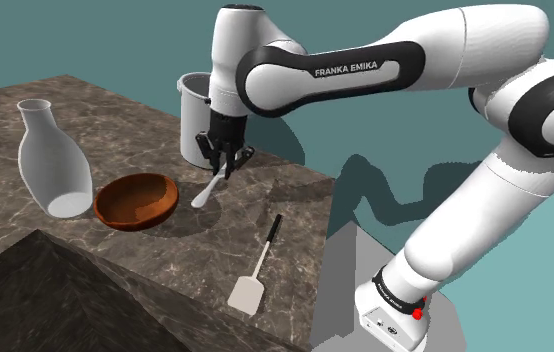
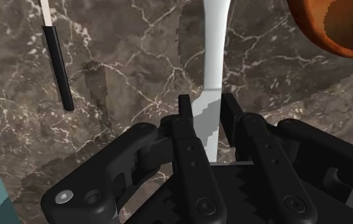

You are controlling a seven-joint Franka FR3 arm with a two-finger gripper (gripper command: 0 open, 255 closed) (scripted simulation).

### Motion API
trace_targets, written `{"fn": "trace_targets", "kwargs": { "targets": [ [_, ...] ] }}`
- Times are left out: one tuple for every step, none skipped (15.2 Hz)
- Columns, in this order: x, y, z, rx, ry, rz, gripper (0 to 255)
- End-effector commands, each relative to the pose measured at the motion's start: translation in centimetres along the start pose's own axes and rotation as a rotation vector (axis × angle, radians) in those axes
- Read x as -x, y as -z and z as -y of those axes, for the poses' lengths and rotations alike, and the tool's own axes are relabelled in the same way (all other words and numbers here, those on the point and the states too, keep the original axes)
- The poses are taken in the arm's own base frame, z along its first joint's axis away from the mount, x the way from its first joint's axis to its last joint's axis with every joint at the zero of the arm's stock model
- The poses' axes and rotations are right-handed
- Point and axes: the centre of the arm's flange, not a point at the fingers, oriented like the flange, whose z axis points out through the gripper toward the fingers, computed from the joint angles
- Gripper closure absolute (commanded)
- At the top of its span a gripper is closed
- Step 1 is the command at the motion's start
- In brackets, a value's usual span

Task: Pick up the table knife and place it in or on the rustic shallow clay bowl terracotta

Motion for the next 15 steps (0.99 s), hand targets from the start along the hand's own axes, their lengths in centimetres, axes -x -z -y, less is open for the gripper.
{"fn": "trace_targets", "kwargs": {
  "targets": [
    [0.0, 1.1, 0.0, 0.0, 0.0, 0.0, 255],
    [0.0, 1.6, 0.0, 0.0, 0.0, 0.0, 255],
    [0.0, 2.1, 0.0, 0.0, 0.0, 0.0, 255],
    [0.0, 2.6, 0.0, 0.0, 0.0, 0.0, 255],
    [0.0, 2.9, 0.0, 0.0, 0.0, 0.0, 255],
    [0.8, 3.1, 1.0, 0.0, 0.0, 0.0, 255],
    [1.5, 3.2, 2.1, 0.0, 0.0, 0.0, 255],
    [2.3, 3.3, 3.2, 0.0, 0.0, 0.0, 255],
    [3.1, 3.5, 4.2, 0.0, 0.0, 0.0, 255],
    [3.8, 3.6, 5.3, 0.0, 0.0, 0.0, 255],
    [4.6, 3.8, 6.4, 0.0, 0.0, 0.0, 255],
    [5.4, 3.9, 7.4, 0.0, 0.0, 0.0, 255],
    [6.1, 4.0, 8.5, 0.0, 0.0, 0.0, 255],
    [6.9, 4.2, 9.6, 0.0, 0.0, 0.0, 255],
    [7.7, 4.3, 10.7, 0.0, 0.0, 0.0, 255]
  ]
}}
